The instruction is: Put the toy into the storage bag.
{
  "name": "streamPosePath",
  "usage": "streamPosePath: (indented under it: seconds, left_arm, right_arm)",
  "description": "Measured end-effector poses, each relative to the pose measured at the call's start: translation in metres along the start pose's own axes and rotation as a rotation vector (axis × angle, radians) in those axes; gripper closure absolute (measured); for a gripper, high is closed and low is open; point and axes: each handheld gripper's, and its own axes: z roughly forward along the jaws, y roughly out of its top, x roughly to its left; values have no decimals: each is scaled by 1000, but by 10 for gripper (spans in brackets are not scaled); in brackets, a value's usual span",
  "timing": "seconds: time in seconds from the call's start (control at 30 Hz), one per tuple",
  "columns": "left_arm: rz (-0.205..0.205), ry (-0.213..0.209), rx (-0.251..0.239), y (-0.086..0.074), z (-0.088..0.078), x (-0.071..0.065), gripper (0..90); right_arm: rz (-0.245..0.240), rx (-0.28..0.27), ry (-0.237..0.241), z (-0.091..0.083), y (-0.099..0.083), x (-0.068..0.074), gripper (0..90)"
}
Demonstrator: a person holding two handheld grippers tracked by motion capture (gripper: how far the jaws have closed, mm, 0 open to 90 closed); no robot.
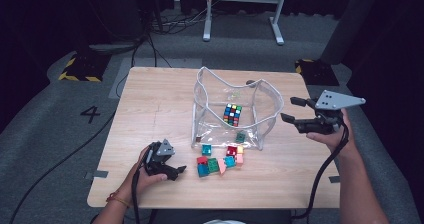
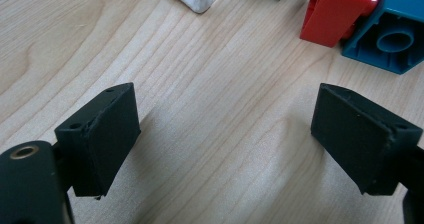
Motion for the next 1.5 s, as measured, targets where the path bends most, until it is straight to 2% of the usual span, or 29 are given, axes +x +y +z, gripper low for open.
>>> streamPosePath:
  seconds: [0.03,0.07,0.1,0.2,0.23,0.33,0.4,0.53,0.6,0.63,0.73,0.87,0.9,0.93,1.07,1.1,1.43,1.5]
  left_arm:
    - [1,3,0,0,0,0,122]
    - [1,1,0,0,0,0,122]
    - [1,3,0,0,0,0,122]
    - [1,3,1,0,0,0,122]
    - [1,1,0,0,0,0,122]
    - [1,5,1,0,0,0,122]
    - [0,5,1,0,0,0,122]
    - [1,5,1,0,0,0,122]
    - [0,5,0,0,0,0,122]
    - [0,5,0,0,0,0,122]
    - [1,5,1,0,0,0,122]
    - [3,6,2,0,0,0,122]
    - [3,5,2,0,0,0,122]
    - [2,6,3,0,0,0,122]
    - [3,6,2,0,0,0,122]
    - [1,5,0,0,0,0,122]
    - [2,7,2,0,0,0,122]
    - [0,6,0,0,0,0,122]
  right_arm:
    - [8,-1,-2,-3,-9,5,355]
    - [8,-1,-2,-3,-9,5,355]
    - [15,3,10,-4,-19,9,355]
    - [18,17,7,-4,-29,15,357]
    - [24,22,15,-4,-39,20,357]
    - [35,27,30,-2,-49,24,365]
    - [30,42,20,0,-58,30,370]
    - [53,50,69,7,-76,41,372]
    - [56,69,87,14,-85,47,375]
    - [60,93,119,21,-93,53,380]
    - [59,113,137,31,-99,60,388]
    - [56,141,192,51,-110,75,394]
    - [67,155,216,62,-115,81,398]
    - [67,155,216,62,-115,81,398]
    - [71,189,250,81,-123,95,399]
    - [57,194,257,86,-124,97,399]
    - [84,216,276,117,-128,107,423]
    - [75,229,262,122,-129,108,428]
